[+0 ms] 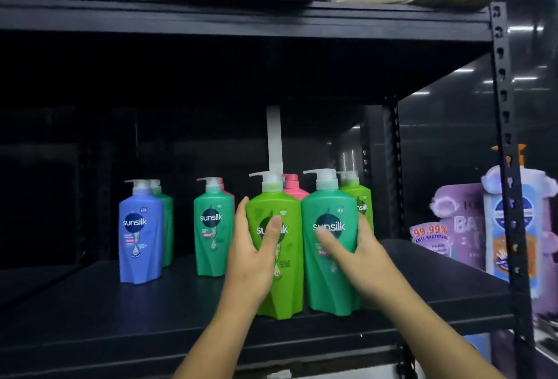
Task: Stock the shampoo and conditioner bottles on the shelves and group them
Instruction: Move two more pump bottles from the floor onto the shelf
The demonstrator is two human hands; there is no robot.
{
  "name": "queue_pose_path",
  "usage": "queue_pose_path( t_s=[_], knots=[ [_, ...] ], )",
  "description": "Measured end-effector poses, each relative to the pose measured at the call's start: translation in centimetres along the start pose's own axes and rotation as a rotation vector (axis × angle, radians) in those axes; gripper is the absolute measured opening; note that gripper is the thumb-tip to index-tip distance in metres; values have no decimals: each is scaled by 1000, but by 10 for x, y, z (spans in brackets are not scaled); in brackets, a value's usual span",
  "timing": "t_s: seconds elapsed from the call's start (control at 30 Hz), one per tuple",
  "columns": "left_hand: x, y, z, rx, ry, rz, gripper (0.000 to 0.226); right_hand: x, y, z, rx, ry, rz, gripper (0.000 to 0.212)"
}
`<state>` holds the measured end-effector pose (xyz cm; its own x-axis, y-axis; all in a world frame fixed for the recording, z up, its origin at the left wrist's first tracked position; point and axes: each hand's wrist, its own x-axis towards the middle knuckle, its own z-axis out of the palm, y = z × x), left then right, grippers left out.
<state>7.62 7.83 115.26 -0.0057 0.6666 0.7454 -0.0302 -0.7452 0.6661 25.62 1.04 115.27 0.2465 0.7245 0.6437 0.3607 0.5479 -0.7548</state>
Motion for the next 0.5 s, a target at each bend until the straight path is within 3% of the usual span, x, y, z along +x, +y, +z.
queue_pose_path(
  t_s=[0.1, 0.17, 0.4, 0.5],
  knots=[
    [5, -15, 2, 60, -64, 21, 94, -5, 19, -3, -130, -56, -41, 86],
    [4, -19, 4, 109, -133, 49, 108, -2, 29, -8, -179, -59, -61, 96],
    [31, -44, 29, 230, -419, 1, 131, 20, 53, -39, -124, -57, 66, 59],
    [52, -62, 43, 310, -474, -30, 137, 40, 71, -48, -152, -2, 122, 63]
  ],
)
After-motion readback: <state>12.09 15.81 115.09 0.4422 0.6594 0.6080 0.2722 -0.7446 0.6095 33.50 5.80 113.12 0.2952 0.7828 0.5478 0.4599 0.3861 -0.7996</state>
